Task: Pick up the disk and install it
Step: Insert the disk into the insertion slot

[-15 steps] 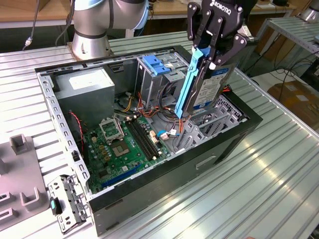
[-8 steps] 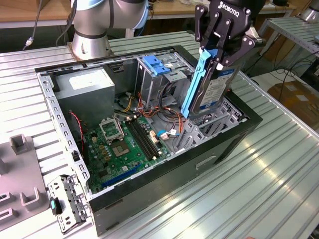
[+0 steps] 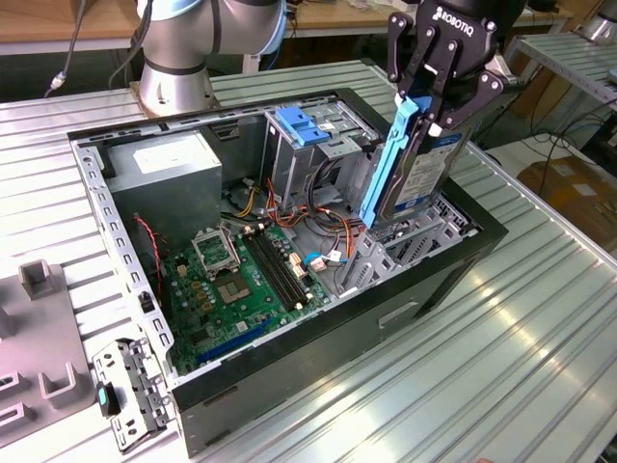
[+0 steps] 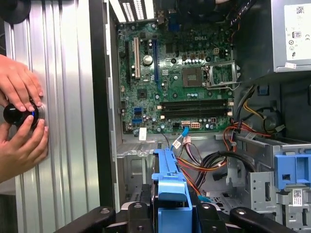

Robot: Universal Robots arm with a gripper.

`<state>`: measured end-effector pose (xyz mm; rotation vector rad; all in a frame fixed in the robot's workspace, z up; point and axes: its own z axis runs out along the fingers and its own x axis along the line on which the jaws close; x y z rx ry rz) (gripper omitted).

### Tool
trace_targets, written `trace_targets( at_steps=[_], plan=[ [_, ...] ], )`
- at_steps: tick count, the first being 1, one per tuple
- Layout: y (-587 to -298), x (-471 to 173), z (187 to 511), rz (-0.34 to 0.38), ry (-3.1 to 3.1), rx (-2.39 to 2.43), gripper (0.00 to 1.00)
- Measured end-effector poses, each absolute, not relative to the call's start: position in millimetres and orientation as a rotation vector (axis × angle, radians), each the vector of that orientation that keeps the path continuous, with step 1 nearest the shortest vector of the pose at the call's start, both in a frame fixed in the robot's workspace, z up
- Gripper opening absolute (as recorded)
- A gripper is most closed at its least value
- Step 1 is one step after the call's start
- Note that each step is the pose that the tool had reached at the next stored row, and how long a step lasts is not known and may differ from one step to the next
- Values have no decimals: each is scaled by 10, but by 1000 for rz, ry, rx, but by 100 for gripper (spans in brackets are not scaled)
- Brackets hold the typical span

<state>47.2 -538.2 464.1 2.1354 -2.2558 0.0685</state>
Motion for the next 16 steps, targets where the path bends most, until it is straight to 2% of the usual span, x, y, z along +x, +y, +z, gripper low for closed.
trace_targets(
  at_steps=[16],
  plan=[
    [-5392, 559, 4618, 69, -2255, 2135, 37]
  ],
)
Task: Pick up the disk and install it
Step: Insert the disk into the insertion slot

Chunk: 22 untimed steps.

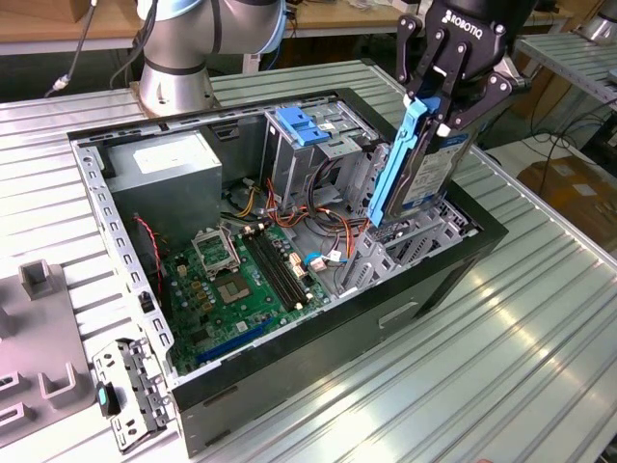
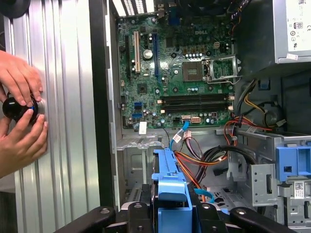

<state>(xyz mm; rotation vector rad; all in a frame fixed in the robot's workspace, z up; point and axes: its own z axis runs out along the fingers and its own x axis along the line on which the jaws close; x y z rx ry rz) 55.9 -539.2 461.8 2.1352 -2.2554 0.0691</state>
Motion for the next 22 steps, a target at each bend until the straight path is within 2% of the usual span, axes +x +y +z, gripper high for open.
trace_targets(
  at_steps=[22],
  plan=[
    [-5443, 576, 4426, 69, -2248, 2141, 37]
  ],
)
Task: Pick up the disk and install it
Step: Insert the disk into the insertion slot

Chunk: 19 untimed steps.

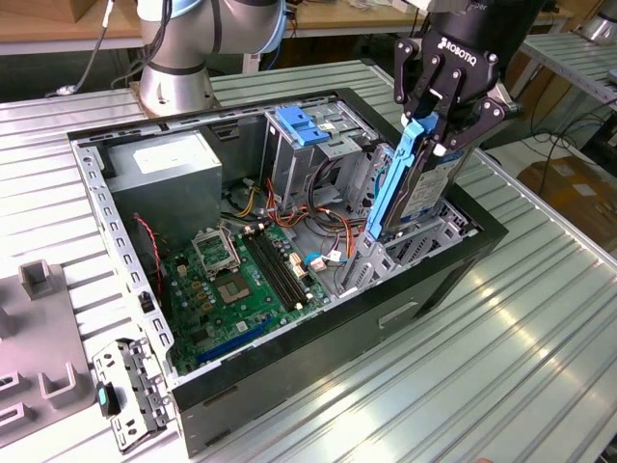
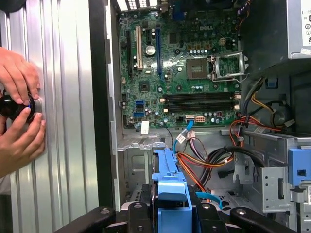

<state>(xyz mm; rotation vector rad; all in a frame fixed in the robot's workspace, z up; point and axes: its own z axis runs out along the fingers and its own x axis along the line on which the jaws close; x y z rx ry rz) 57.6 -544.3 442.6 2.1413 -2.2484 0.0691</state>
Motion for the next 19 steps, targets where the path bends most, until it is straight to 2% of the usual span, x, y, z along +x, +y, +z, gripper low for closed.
trace_targets(
  at_steps=[19],
  plan=[
    [-5443, 589, 4458, 68, -2249, 2142, 37]
  ],
)
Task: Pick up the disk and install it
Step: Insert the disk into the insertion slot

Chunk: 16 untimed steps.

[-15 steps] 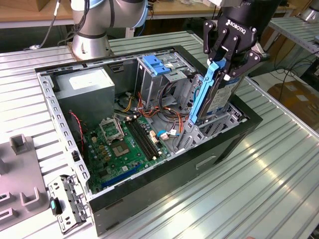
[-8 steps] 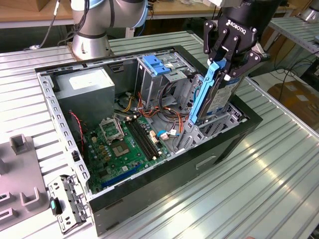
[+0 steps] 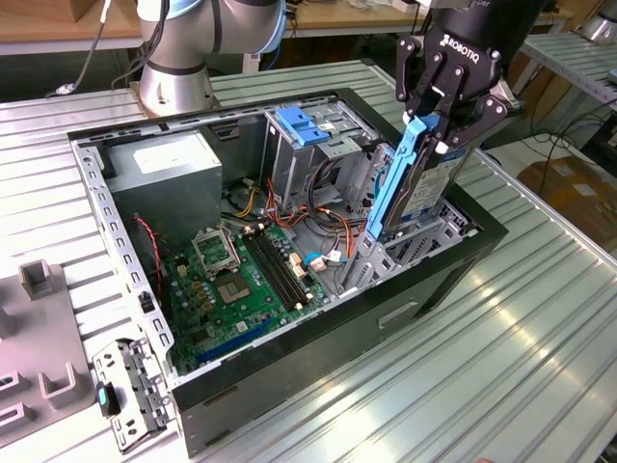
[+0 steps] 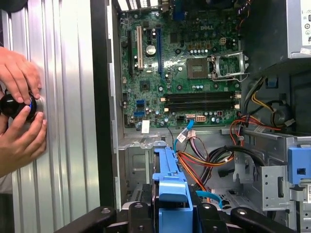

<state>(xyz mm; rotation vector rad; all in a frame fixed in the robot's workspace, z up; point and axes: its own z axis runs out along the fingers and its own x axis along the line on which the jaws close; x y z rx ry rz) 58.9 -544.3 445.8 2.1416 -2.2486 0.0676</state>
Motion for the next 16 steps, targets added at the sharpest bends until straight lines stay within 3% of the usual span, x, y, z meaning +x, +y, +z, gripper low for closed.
trace_targets(
  at_steps=[16],
  plan=[
    [-5468, 589, 4372, 68, -2227, 2164, 37]
  ],
)
